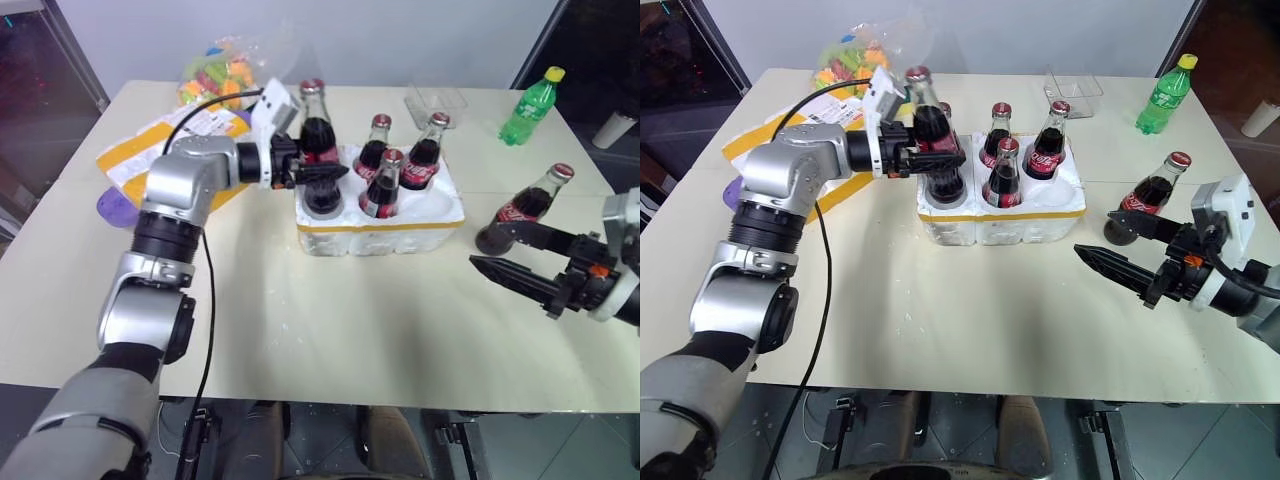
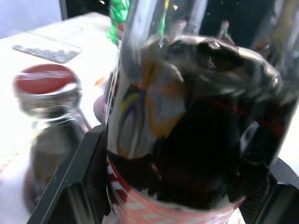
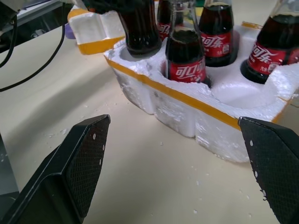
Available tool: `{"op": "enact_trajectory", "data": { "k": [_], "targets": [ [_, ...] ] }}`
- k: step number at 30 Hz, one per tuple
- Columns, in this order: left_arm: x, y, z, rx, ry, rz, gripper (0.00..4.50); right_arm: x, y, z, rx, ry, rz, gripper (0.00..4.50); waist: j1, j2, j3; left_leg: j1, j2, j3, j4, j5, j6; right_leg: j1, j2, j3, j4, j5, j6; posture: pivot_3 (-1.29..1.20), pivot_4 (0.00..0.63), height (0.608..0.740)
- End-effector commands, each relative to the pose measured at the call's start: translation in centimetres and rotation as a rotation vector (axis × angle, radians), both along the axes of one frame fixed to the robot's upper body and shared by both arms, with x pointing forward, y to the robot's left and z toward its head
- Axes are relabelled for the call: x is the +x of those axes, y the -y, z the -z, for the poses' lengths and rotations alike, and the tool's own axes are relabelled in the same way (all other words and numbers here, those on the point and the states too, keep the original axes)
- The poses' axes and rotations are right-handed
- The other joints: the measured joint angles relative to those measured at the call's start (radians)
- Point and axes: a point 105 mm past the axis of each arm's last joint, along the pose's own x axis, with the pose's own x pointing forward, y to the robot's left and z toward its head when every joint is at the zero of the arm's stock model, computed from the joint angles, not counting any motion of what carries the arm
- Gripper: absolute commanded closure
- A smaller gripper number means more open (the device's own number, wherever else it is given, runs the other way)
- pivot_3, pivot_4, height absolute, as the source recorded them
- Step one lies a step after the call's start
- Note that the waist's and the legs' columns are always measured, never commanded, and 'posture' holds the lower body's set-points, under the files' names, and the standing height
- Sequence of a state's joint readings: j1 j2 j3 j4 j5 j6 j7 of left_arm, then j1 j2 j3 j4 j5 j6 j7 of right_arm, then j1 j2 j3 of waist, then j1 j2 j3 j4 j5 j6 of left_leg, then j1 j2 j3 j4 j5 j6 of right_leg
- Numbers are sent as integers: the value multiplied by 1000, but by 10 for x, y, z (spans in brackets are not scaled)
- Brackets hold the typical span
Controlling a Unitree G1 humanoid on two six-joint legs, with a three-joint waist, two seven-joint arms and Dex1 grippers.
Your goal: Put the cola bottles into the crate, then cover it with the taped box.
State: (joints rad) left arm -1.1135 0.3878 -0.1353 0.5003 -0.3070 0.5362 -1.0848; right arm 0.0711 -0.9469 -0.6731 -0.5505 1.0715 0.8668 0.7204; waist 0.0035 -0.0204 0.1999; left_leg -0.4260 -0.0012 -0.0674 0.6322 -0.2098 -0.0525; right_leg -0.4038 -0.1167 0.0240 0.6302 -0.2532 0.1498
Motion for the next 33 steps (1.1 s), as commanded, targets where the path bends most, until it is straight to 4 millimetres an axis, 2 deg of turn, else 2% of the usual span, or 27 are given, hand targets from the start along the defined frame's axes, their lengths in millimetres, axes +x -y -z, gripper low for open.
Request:
{"op": "enact_trajectory", "data": {
  "k": [1,4,6,7,8,11,15,16,19,22,24,27,33],
  "targets": [
    [-1,4,-6,60,93,25,1692,-4,-3,-10,-4,60,-4,0,3,0,0,0,0,0,0,0,0,0,0,0,0,0,0,0,150,739],
    [1,3,11,147,125,17,1692,-3,-2,-9,4,59,6,0,4,0,0,0,0,0,1,0,0,1,0,0,0,0,0,0,150,739],
    [3,4,19,155,117,1,675,-2,-1,-8,5,61,14,0,2,0,0,0,0,0,1,0,0,1,0,1,0,0,0,0,150,739],
    [4,4,22,154,114,-10,266,-1,-1,-8,2,64,23,0,1,0,0,0,0,0,1,0,0,0,0,1,0,0,0,0,150,739],
    [5,4,25,154,110,-18,56,2,1,-7,-7,71,40,0,1,0,0,0,0,0,1,0,0,0,0,1,0,0,0,0,150,739],
    [5,1,28,130,105,-35,56,10,10,-7,-40,100,130,0,3,0,0,0,0,0,1,0,0,0,0,0,0,0,0,0,150,739],
    [-6,-14,7,31,109,-37,56,20,42,-4,-55,126,345,0,1,0,0,0,0,0,0,0,0,0,0,0,0,0,0,0,150,739],
    [-13,-18,-1,0,104,-17,56,21,50,-2,-59,125,390,0,1,0,0,0,0,0,0,0,0,0,0,0,0,0,0,0,150,739],
    [-61,-41,-31,-83,90,124,56,25,76,13,-68,87,543,0,-13,0,0,0,0,0,-1,0,0,-1,0,1,1,0,0,0,150,739],
    [-89,-52,-40,-82,76,177,56,28,86,22,-65,64,592,0,-18,3,-1,0,0,0,-2,0,0,-1,0,1,1,0,0,0,150,739],
    [-105,-59,-41,-62,63,199,56,31,88,26,-45,56,606,0,-17,4,-2,1,0,0,-1,0,0,0,0,1,1,0,0,0,150,739],
    [-133,-64,-33,7,48,256,56,46,88,33,-15,39,615,0,-22,3,-2,6,0,0,-1,0,0,5,0,1,0,-2,-4,0,150,739],
    [-132,-48,-21,4,66,212,56,80,88,43,24,29,617,0,-16,4,-2,8,0,0,1,0,0,8,0,1,-1,-2,-5,0,150,739]
  ]
}}
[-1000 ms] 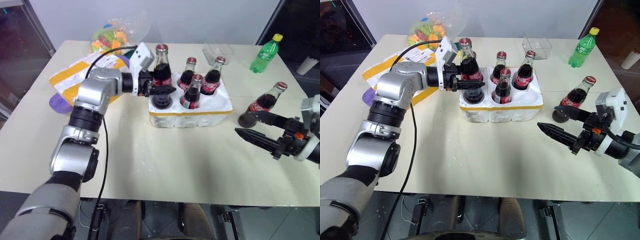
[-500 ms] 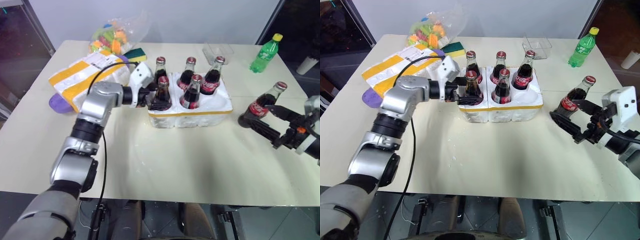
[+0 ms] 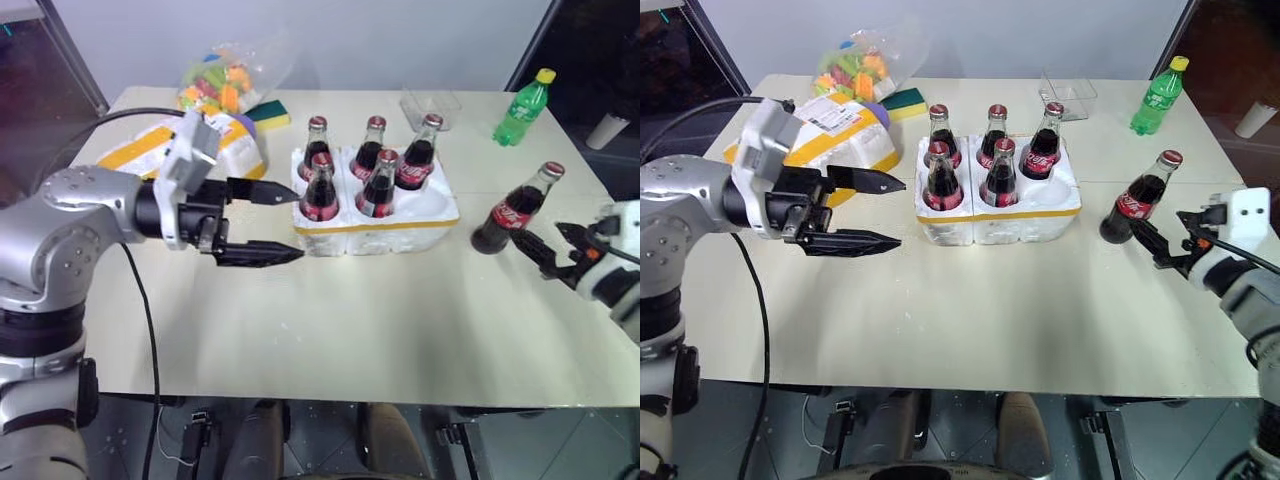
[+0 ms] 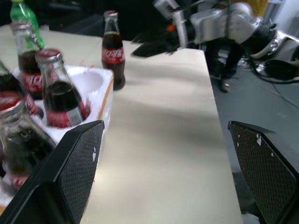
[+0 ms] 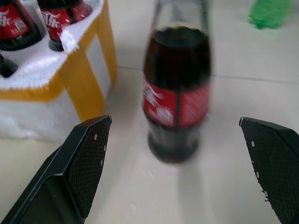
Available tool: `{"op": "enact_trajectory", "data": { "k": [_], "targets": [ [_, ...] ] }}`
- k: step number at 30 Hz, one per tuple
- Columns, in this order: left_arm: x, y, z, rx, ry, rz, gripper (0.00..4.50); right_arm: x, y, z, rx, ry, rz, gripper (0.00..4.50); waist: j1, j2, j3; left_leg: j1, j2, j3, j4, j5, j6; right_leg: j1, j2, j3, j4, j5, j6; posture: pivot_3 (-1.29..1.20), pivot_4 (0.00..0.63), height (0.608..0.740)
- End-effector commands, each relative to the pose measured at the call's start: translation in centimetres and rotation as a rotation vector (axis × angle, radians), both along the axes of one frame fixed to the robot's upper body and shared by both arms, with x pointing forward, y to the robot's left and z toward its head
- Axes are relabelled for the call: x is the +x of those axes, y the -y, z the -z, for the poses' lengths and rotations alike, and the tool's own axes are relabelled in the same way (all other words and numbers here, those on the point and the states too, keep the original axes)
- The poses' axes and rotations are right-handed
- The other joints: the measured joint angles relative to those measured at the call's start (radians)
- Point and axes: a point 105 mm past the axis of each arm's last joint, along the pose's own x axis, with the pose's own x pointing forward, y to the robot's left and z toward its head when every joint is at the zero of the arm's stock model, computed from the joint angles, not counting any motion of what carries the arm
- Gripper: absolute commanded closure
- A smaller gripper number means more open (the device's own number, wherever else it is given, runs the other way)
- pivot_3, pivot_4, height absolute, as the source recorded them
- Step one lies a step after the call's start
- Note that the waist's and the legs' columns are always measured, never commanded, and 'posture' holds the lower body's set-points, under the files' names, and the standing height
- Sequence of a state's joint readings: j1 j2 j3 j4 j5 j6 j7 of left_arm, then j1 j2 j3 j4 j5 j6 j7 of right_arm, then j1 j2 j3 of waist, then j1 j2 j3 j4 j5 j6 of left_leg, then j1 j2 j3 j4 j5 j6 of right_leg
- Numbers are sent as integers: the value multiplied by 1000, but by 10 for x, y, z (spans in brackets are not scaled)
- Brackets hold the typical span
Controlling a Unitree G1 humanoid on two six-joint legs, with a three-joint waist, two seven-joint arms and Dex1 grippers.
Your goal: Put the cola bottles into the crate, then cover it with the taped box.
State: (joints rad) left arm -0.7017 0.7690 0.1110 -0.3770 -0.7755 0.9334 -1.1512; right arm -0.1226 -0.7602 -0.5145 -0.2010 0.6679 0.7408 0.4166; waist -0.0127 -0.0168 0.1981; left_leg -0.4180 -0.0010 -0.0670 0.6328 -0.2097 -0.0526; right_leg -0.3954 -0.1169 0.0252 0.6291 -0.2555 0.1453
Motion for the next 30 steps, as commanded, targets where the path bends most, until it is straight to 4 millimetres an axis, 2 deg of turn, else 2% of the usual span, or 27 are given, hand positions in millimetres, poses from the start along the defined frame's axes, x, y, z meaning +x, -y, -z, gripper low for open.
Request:
{"op": "enact_trajectory", "data": {
  "k": [1,4,9,12,14,15,18,23,26,30],
  "targets": [
    [0,9,1,-15,33,-17,56,17,5,-2,4,34,11,0,2,0,0,0,0,0,0,0,0,0,0,0,0,0,0,0,150,739],
    [1,14,5,-19,36,-23,56,34,11,3,17,26,40,0,-3,0,0,0,0,0,-1,0,0,-1,0,0,0,1,2,0,150,739],
    [3,15,1,-41,43,-37,56,51,20,6,59,32,70,0,-4,0,0,0,0,0,-2,0,0,-2,0,0,1,2,4,0,150,739],
    [5,15,1,-39,47,-48,0,55,17,7,72,44,40,837,-1,0,0,0,0,0,-2,0,0,-1,0,0,0,2,4,0,150,739],
    [5,14,2,-41,47,-53,0,55,14,4,62,62,25,1734,-1,0,0,0,0,0,-2,0,0,-1,0,0,0,2,4,0,150,739],
    [6,14,2,-42,44,-59,0,53,12,0,61,84,11,1779,-2,0,0,0,0,0,-2,0,0,-1,0,0,0,2,4,0,150,739],
    [9,12,4,-43,41,-76,0,49,6,-16,67,151,-25,1775,-4,0,0,0,0,0,-2,0,0,-2,0,0,0,2,4,0,150,739],
    [14,8,7,-41,39,-105,0,40,-15,-68,74,294,-139,1775,-8,6,4,-1,0,1,-3,0,0,-3,0,0,1,2,4,0,150,739],
    [16,4,6,-44,40,-127,0,34,-38,-105,88,380,-236,1775,-12,9,6,-1,0,1,-3,0,0,-4,0,0,1,2,4,0,150,739],
    [20,-5,8,-40,47,-179,0,31,-71,-135,95,428,-366,1775,-8,10,6,-3,0,1,-3,0,0,-7,0,1,2,2,4,0,150,739]
  ]
}}
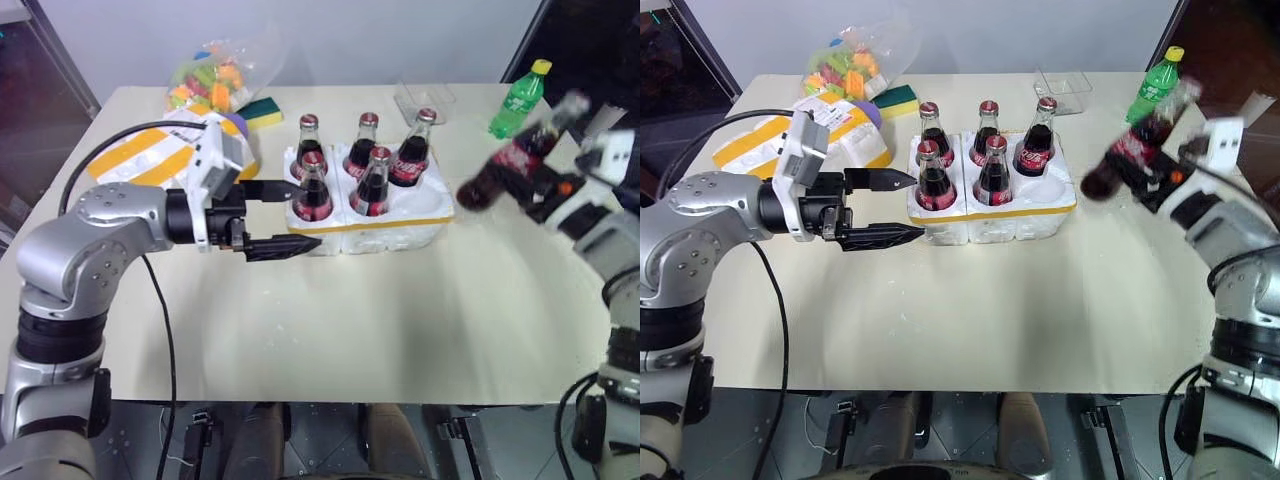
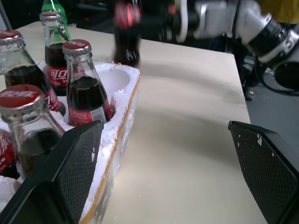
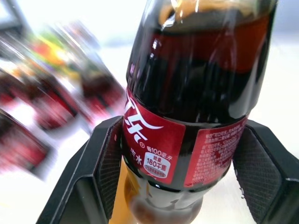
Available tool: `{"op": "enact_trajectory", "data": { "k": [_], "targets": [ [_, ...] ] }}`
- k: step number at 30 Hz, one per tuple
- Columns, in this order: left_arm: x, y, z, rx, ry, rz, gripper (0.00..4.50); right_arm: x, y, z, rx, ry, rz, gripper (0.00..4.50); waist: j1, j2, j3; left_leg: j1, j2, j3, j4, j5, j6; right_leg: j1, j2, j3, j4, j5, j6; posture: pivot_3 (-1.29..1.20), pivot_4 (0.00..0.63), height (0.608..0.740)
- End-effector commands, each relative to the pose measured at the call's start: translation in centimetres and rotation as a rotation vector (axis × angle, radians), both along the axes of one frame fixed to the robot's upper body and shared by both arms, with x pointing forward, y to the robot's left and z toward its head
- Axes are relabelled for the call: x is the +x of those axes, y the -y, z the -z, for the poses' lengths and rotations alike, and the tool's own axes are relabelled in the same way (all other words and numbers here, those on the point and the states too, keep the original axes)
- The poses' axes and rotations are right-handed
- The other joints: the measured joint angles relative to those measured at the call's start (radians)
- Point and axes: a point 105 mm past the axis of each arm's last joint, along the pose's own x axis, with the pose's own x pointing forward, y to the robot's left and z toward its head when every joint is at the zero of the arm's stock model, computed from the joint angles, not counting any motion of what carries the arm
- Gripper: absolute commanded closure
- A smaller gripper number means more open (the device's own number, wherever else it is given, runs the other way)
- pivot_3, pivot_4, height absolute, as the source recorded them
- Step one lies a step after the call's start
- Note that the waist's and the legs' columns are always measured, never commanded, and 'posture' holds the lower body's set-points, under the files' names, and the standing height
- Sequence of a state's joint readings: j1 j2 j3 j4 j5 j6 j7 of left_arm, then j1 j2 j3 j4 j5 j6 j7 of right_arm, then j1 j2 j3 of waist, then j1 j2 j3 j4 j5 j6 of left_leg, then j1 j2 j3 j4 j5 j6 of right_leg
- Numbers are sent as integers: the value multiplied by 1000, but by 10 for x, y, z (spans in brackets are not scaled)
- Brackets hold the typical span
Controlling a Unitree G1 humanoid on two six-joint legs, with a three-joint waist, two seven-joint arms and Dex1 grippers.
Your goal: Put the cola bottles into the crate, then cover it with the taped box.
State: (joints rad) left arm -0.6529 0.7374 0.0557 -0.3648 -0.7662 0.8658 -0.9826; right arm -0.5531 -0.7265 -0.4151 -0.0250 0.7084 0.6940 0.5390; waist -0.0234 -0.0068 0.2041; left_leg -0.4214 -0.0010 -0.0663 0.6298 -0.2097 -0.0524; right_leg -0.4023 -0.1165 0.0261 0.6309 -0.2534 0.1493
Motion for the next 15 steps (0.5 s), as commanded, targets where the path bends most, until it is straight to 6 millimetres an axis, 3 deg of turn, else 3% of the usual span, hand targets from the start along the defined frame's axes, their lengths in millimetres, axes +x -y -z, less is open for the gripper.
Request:
{"op": "enact_trajectory", "data": {
  "k": [1,6,10,15],
  "targets": [
    [3,-11,-6,-4,49,-60,0,-16,-26,-50,-17,156,-114,1775,4,0,0,0,0,0,0,0,0,0,0,0,0,0,0,0,150,739],
    [5,-15,-7,-9,64,-84,0,-6,-53,-27,-149,67,-187,1775,11,-2,0,-3,0,0,1,0,0,-1,0,-1,-1,0,0,0,150,739],
    [9,-17,-9,-10,87,-116,0,5,-58,4,-269,-14,-168,1775,10,-2,0,-4,0,0,1,0,0,-2,0,-1,-1,0,0,0,150,739],
    [12,-21,-13,-15,103,-146,0,12,-64,23,-377,-26,-149,1775,7,-2,0,-5,0,0,0,0,0,-4,0,-1,0,0,0,0,150,739]
  ]
}}
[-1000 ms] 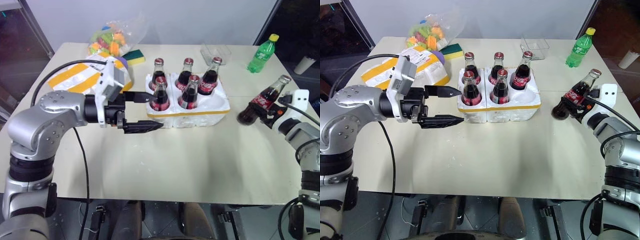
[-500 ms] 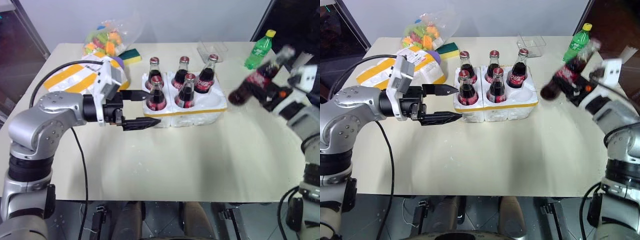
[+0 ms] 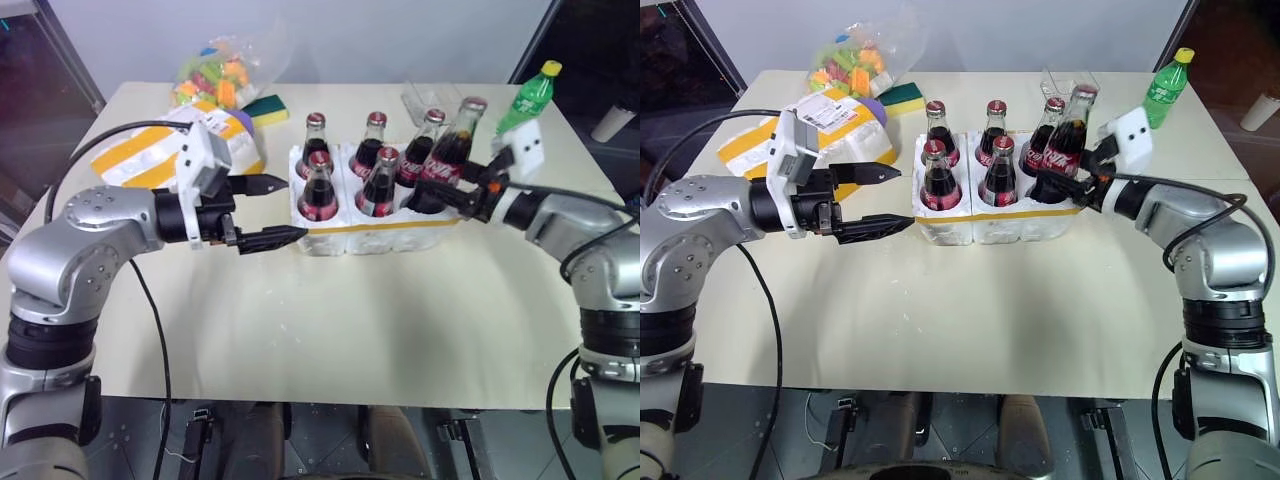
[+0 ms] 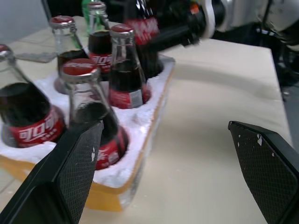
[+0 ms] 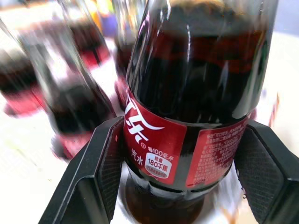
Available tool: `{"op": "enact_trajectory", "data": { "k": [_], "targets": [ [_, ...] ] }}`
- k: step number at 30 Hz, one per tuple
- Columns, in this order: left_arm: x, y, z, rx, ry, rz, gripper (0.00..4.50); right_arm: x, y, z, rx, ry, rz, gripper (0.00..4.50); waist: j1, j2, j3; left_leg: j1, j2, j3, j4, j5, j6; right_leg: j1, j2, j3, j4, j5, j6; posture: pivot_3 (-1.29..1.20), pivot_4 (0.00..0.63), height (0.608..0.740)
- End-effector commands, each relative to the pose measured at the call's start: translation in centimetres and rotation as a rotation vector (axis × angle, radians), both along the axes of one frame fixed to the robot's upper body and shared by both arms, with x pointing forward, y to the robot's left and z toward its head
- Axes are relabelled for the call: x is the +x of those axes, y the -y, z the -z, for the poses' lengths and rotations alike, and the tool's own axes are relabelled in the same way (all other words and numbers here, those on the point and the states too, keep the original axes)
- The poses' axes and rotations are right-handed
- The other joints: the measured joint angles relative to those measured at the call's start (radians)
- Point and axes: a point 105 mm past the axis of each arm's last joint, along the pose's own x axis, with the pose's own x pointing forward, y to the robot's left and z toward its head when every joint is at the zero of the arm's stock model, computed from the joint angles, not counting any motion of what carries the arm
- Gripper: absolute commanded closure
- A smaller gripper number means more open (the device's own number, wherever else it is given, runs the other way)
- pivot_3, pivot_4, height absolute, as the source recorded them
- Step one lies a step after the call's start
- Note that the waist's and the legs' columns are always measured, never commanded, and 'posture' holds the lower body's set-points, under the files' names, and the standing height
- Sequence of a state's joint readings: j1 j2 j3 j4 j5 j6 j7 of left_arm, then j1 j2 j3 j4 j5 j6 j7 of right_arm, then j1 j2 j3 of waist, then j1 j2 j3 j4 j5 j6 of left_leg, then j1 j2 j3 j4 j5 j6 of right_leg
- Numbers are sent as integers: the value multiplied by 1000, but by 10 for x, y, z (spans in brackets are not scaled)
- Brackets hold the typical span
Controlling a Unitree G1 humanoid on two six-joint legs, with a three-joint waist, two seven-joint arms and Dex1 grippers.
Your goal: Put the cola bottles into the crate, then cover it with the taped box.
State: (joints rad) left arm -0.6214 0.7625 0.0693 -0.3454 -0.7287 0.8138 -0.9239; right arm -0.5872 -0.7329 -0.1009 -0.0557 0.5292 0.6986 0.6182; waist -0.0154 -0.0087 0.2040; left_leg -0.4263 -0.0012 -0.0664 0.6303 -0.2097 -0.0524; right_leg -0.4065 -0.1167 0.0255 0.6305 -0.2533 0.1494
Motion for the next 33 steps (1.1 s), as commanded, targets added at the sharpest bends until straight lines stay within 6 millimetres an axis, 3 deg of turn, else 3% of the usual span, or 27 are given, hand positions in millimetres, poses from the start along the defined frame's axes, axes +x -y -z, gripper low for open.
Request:
{"op": "enact_trajectory", "data": {
  "k": [1,6,7,9,13,17,20,25,28,33],
  "targets": [
    [0,-7,-15,-21,69,-30,0,0,-2,-20,-67,123,-1,1775,-1,0,0,0,0,0,0,0,0,0,0,0,0,0,0,0,150,739],
    [4,-11,-12,-6,72,-65,0,9,-2,4,-90,52,32,1775,-1,0,0,0,0,0,0,0,0,0,0,0,0,0,0,0,150,739],
    [5,-13,-11,1,72,-74,0,11,-1,7,-87,41,43,731,0,0,0,0,0,0,0,0,0,0,0,0,0,0,0,0,150,739],
    [11,-22,-10,27,120,-140,0,14,1,5,-77,53,63,46,-1,0,0,0,0,0,0,0,0,0,0,0,0,0,0,0,150,739],
    [26,-48,-2,156,229,-317,0,3,-7,-18,11,95,4,46,-2,0,0,1,0,0,0,0,0,1,0,0,0,0,0,0,150,739],
    [37,-101,2,339,352,-595,0,-31,-10,-72,100,184,-111,46,-3,0,0,0,0,0,-1,0,0,0,0,0,0,0,0,0,150,739],
    [40,-148,10,544,425,-790,0,-54,5,-99,115,208,-133,46,-1,0,0,0,0,0,-2,0,0,-1,0,0,0,0,0,0,150,739],
    [36,-207,39,831,431,-988,0,-102,19,-91,-9,106,-251,46,9,-2,-1,1,0,0,-2,0,0,1,0,-1,-1,-2,-3,0,150,739],
    [40,-214,55,874,420,-1013,0,-116,21,-84,-55,75,-285,46,4,-2,-1,1,0,1,-1,0,0,1,-1,0,-1,-2,-3,0,150,739],
    [59,-219,76,935,435,-1061,0,-121,20,-86,-40,84,-293,46,2,-3,-2,1,0,1,1,0,0,1,-1,0,-1,-1,-4,0,150,739]
  ]
}}
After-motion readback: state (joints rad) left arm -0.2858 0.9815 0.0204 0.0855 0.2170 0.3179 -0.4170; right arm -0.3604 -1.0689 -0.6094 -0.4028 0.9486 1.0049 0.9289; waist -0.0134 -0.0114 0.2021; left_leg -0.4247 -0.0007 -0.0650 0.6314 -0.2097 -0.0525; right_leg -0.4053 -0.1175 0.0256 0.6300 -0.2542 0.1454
